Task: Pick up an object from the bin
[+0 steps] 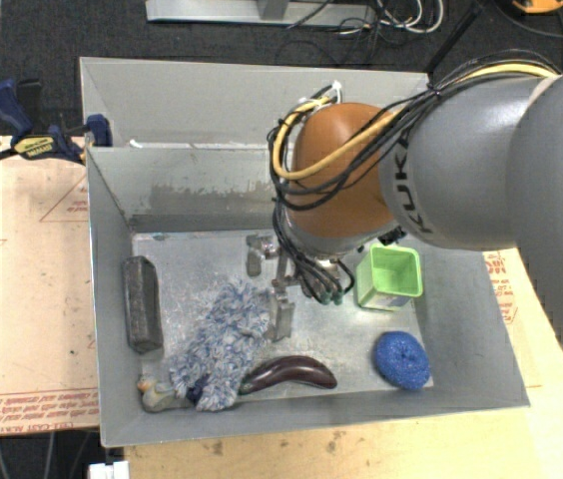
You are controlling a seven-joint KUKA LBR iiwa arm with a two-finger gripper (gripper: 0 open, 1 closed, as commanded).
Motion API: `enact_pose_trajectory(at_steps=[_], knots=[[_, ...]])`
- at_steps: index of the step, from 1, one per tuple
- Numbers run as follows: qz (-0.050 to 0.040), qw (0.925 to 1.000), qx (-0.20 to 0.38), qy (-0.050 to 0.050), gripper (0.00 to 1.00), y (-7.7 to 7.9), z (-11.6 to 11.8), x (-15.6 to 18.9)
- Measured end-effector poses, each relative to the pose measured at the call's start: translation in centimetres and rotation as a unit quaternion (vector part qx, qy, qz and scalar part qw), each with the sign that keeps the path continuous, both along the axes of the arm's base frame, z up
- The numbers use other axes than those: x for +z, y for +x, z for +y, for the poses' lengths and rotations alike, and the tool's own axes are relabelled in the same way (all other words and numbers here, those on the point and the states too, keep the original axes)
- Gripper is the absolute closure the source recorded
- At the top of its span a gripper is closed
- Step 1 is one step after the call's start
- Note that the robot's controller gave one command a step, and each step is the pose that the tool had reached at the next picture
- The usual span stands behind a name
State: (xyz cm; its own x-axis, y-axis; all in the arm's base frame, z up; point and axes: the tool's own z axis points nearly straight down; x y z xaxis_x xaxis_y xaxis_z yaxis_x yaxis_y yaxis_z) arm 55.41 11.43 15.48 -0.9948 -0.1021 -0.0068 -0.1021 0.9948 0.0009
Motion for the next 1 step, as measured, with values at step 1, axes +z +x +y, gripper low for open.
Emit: enact_pose_trajectory(at_steps=[1], knots=[[0.0037,0.9998,0.019,0.0,1.0,0.13,2.68,-4.36]])
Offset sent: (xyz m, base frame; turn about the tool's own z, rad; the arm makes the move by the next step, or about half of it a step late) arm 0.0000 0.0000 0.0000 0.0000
